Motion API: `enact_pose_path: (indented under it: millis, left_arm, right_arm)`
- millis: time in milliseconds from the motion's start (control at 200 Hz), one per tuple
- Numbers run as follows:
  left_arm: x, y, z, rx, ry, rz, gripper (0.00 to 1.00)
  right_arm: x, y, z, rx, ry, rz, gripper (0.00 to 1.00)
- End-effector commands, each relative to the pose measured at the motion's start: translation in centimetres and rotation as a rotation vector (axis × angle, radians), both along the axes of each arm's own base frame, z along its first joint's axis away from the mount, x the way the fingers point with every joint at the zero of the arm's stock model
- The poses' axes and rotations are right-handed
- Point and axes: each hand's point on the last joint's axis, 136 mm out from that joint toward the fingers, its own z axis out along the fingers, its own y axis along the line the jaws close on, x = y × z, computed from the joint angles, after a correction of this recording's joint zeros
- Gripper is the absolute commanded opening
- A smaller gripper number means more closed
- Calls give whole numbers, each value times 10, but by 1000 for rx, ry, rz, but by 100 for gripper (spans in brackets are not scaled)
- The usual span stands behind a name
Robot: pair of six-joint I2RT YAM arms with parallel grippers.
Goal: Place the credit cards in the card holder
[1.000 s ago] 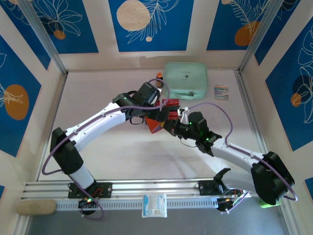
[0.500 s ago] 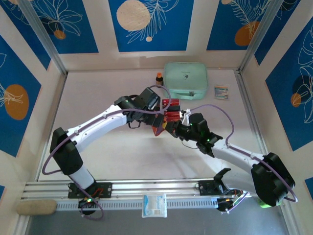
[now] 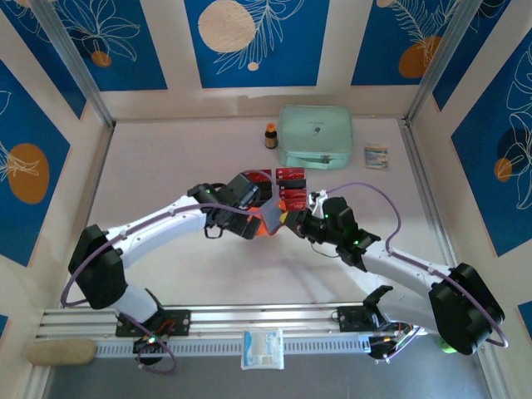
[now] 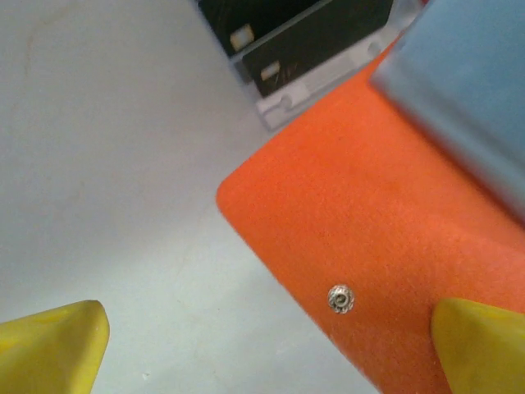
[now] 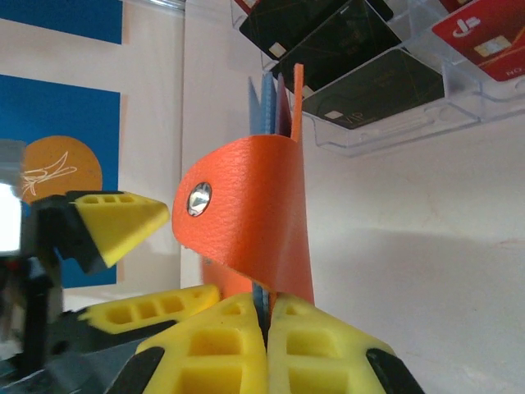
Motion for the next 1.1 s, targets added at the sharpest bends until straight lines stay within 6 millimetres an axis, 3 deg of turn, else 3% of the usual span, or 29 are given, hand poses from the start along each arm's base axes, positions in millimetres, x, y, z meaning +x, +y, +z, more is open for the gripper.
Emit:
enact_pose_path:
  millis: [0,230,690,1090]
  left_arm:
    - [-7,5,-7,-12,4,11,100]
    - [-12,12,-34,25,29,19,100]
    - [-6,11,-55,79,38,0,100]
    - [-11,30,-78,180,47,-4,100]
  right_arm:
    - [1,0,4,7,-27,-33,0]
    - [-6,12,-11,-20,-18,-45,0]
    - [-18,43,-40,-101,-27,-95,0]
    - [-33,57,-68,-191,-27,-200,0]
